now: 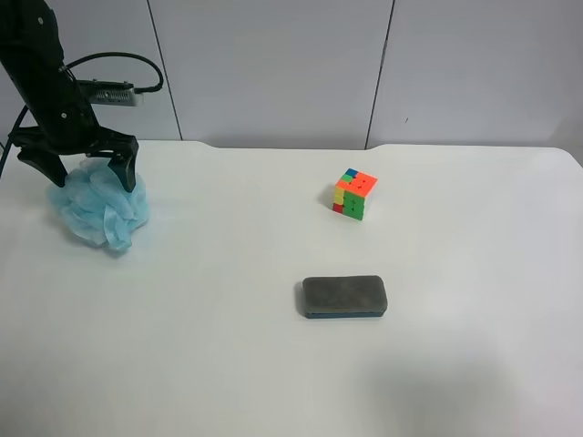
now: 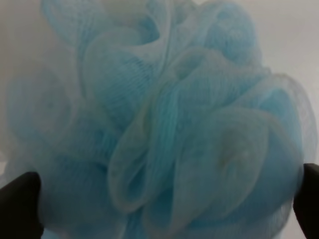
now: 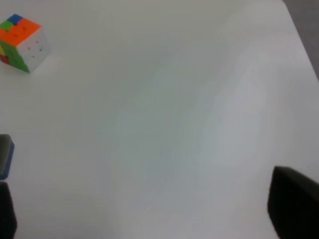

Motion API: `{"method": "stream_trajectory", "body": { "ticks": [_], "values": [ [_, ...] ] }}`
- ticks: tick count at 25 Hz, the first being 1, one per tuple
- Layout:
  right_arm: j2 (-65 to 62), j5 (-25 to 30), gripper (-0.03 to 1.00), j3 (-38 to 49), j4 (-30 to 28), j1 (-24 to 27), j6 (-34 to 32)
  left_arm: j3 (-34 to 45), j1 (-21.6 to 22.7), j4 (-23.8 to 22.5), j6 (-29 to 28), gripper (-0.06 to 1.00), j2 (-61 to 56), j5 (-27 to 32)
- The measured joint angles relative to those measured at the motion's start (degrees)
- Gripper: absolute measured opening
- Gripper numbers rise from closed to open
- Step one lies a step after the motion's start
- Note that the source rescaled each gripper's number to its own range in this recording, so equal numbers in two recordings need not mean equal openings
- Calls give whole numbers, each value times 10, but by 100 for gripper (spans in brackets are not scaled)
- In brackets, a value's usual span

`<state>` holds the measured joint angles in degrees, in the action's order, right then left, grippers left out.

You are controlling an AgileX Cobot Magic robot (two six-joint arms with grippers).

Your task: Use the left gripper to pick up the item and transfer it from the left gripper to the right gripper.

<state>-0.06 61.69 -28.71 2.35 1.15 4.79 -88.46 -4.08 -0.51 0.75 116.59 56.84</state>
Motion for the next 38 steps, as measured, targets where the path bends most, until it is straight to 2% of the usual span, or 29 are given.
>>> {"method": "stream_trajectory", "body": {
  "ticks": [6, 9, 13, 15, 18, 20, 21, 27, 38],
  "values": [
    [0, 0, 100, 0, 0, 0, 0, -2, 0, -5, 0, 100, 27, -13],
    [0, 0, 100, 0, 0, 0, 0, -3, 0, -7, 0, 93, 36, -16],
    [0, 0, 100, 0, 0, 0, 0, -3, 0, -9, 0, 70, 46, -18],
    [0, 0, 100, 0, 0, 0, 0, -3, 0, -10, 0, 54, 47, -18],
    [0, 0, 100, 0, 0, 0, 0, -4, 0, -10, 0, 22, 48, -17],
    [0, 0, 100, 0, 0, 0, 0, -5, 0, -9, 2, 9, 48, -17],
    [0, 0, 100, 0, 0, 0, 0, -5, 0, -9, 3, 6, 48, -17],
    [0, 0, 100, 0, 0, 0, 0, -5, 0, -9, 4, 5, 46, -13],
    [0, 0, 100, 0, 0, 0, 0, -5, 0, -9, 24, 3, -35, 49]
  ]
}}
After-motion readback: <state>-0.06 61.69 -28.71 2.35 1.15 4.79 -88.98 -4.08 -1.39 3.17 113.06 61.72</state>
